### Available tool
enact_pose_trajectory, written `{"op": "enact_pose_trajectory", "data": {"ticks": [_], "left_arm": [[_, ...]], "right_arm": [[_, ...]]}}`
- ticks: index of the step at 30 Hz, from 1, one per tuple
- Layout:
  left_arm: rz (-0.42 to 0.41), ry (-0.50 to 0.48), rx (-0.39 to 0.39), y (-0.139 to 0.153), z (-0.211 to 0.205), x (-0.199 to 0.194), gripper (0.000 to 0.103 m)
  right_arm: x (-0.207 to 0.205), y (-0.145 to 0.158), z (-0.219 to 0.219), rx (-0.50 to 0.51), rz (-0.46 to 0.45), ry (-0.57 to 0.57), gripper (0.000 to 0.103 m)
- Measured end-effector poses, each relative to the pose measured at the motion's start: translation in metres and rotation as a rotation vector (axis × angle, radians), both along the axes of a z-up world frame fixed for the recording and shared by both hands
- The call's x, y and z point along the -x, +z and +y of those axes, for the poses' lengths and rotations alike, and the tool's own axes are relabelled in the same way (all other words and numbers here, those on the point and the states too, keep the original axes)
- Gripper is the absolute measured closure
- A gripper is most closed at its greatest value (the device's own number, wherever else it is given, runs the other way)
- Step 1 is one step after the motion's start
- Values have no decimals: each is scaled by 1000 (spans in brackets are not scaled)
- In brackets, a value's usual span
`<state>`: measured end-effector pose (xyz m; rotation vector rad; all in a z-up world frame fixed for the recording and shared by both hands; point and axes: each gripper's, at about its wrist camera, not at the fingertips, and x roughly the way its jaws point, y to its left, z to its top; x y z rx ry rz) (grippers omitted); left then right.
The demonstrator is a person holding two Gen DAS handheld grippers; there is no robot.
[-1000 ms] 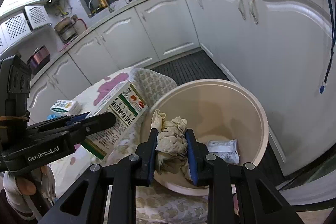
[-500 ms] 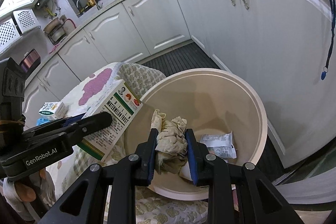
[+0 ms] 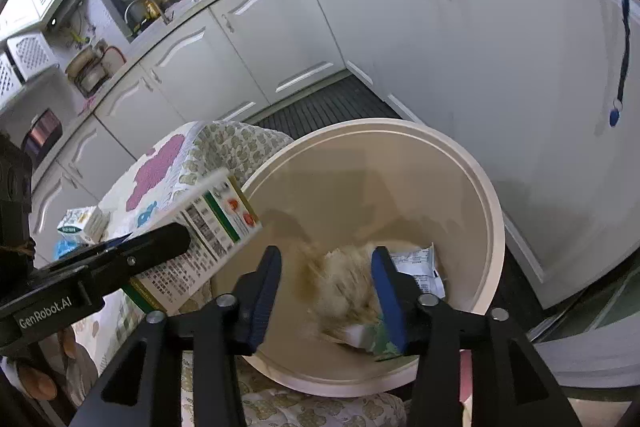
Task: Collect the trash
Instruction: 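Open both grippers to drop the brown paper and white box into the bucket, then move both tools back over the remaining trash on the table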
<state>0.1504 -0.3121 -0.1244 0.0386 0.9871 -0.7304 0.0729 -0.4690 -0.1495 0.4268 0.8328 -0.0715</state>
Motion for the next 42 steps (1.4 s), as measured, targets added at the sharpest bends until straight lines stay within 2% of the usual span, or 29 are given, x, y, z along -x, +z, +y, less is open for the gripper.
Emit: {"op": "enact_pose_trajectory", "data": {"ticks": [1,3,5,20,31,33,34,37,42], "left_arm": [[2,0,-1,-1,0,0,74],[8,5,4,-2,1,1,62],[16,8,11,-3,3,2,57],[-32,29,-2,8,22,16,57],[-64,91,12,21,68,29,56],[-64,108,13,23,81,31,53],[-64,118,14,23,89,32,51],[-65,151,10,26,116,36,49],[-74,208,-1,29,163,39,48]], "right_arm": [[1,0,0,3,0,-3,57],[2,2,-1,7,-2,-4,56],[4,3,-1,3,-4,-1,56],[6,10,17,3,-7,42,56],[2,29,53,24,-37,116,55],[0,32,61,25,-45,136,55],[-1,34,66,24,-47,148,54],[-5,37,81,17,-56,181,39],[-15,41,114,13,-64,261,38]]}}
